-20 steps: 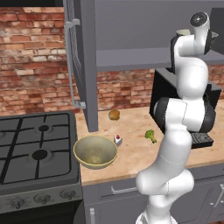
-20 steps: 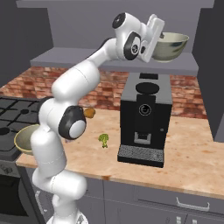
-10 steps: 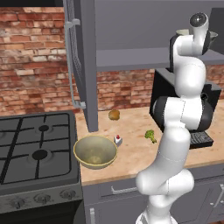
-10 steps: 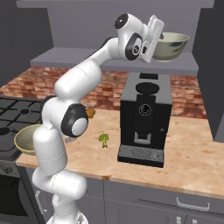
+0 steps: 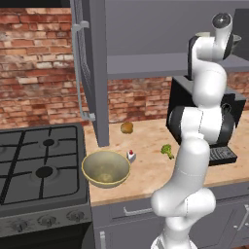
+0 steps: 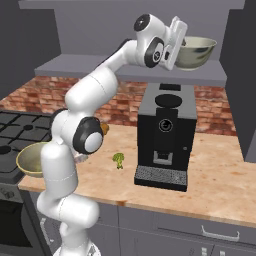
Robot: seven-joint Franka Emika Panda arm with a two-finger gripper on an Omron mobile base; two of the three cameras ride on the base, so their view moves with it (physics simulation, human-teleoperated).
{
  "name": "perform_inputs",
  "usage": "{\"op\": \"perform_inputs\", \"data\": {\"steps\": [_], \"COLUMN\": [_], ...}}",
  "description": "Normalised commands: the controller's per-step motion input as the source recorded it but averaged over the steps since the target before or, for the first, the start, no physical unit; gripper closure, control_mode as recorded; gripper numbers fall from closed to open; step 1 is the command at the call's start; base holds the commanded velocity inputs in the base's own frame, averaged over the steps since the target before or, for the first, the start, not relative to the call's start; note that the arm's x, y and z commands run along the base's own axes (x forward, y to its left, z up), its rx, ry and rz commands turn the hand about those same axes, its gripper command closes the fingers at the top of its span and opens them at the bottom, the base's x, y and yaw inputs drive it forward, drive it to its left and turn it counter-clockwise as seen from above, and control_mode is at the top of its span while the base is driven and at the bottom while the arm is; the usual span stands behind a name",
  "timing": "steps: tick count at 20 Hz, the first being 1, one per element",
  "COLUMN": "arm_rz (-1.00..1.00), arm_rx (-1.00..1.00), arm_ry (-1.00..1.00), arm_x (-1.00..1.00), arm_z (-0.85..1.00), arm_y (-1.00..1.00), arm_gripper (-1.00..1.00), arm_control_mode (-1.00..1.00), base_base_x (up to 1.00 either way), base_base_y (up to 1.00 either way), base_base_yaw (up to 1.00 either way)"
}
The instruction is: Pick both bowls and place them on the counter. Then place the cake in one bowl and place the broccoli in the other bowl.
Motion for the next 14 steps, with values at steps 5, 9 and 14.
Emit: {"op": "perform_inputs", "data": {"steps": [5, 9, 14], "arm_rz": [0.00, 0.00, 0.00], "arm_rx": [0.00, 0.00, 0.00], "arm_ry": [0.00, 0.00, -0.05], "arm_x": [0.00, -0.06, -0.68], "arm_z": [-0.10, -0.09, -0.07], "arm_y": [0.00, 0.00, 0.00], "arm_gripper": [1.00, 1.00, 1.00], "arm_control_mode": [-1.00, -1.00, -1.00], "base_base_x": [0.00, 0.00, 0.00], "base_base_y": [0.00, 0.00, 0.00], "base_base_yaw": [0.00, 0.00, 0.00]}}
